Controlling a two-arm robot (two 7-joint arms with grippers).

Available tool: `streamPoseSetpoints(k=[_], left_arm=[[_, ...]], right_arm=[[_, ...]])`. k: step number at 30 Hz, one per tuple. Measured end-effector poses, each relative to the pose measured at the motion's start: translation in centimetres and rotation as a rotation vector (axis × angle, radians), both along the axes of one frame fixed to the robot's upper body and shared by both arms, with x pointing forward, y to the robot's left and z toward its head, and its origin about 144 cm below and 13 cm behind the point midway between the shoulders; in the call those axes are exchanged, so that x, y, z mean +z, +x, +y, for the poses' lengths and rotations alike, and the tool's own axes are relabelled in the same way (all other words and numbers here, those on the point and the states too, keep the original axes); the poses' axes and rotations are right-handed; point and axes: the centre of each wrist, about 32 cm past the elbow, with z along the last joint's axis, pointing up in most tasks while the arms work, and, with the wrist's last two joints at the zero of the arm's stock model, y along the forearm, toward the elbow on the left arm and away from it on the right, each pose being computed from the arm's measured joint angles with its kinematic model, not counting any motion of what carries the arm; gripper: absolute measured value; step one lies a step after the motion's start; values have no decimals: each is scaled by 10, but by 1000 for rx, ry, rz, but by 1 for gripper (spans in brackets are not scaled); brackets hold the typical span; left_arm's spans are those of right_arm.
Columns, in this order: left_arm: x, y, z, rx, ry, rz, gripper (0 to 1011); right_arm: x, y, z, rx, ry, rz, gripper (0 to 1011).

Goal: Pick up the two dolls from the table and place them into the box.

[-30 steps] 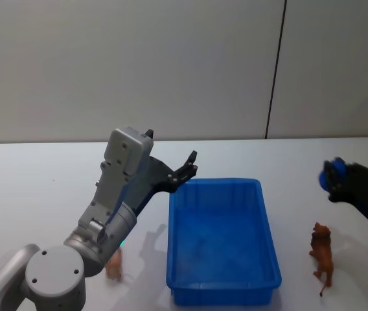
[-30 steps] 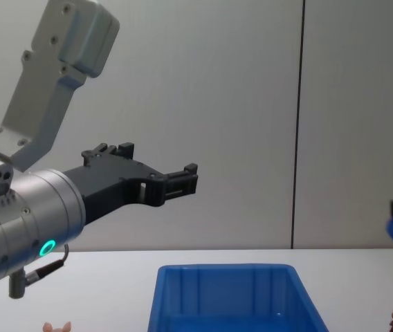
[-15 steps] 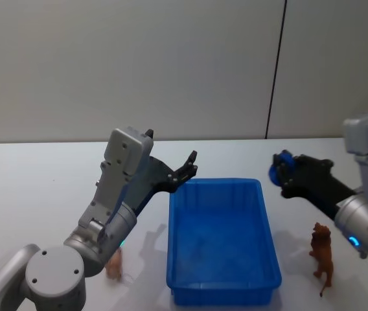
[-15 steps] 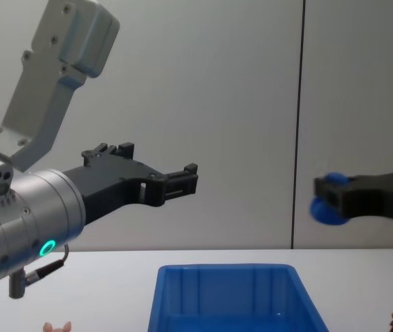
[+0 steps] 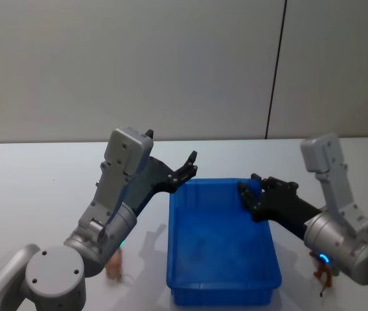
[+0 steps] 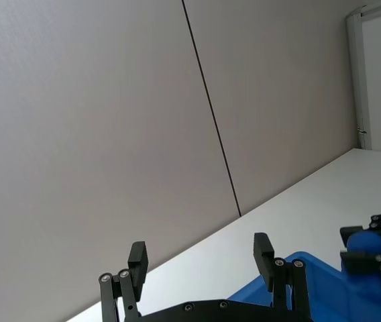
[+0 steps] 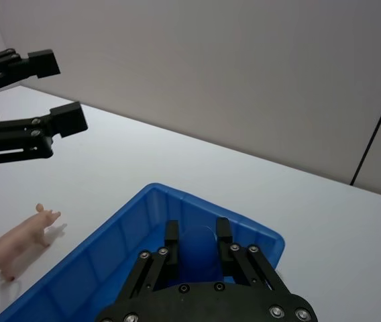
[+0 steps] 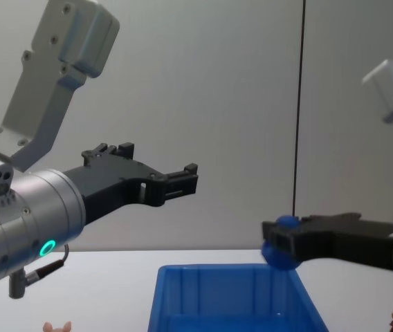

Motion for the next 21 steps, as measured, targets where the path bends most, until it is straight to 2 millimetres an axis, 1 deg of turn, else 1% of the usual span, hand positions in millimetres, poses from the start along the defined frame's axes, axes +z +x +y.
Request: streamPoseSetpoints(k=[3, 4, 6, 11, 13, 14, 17, 18, 19, 21], left_arm=[[0, 0, 0, 0, 0, 0, 1001], [0, 0, 0, 0, 0, 0, 1001], [0, 0, 0, 0, 0, 0, 1001], [0, 0, 0, 0, 0, 0, 1001], [0, 0, 0, 0, 0, 0, 1001], [0, 0, 0, 0, 0, 0, 1001], [0, 0, 0, 0, 0, 0, 1001], [0, 0, 0, 0, 0, 0, 1001], [0, 0, 0, 0, 0, 0, 1001], [0, 0, 0, 0, 0, 0, 1001]], right_arm=[[-2, 0, 3, 10, -1, 11, 345], [-4, 0, 5, 14, -1, 16, 407], [-5, 0, 6, 17, 0, 19, 441], [-6, -1, 8, 23, 2, 23, 624], [-6, -2, 8, 23, 4, 22, 664], [-6, -2, 8, 22, 6, 20, 723], [-5, -4, 6, 14, 10, 14, 816], [-5, -5, 5, 10, 12, 13, 816], [-5, -6, 3, 3, 14, 11, 868], [-4, -8, 1, -5, 16, 9, 906]])
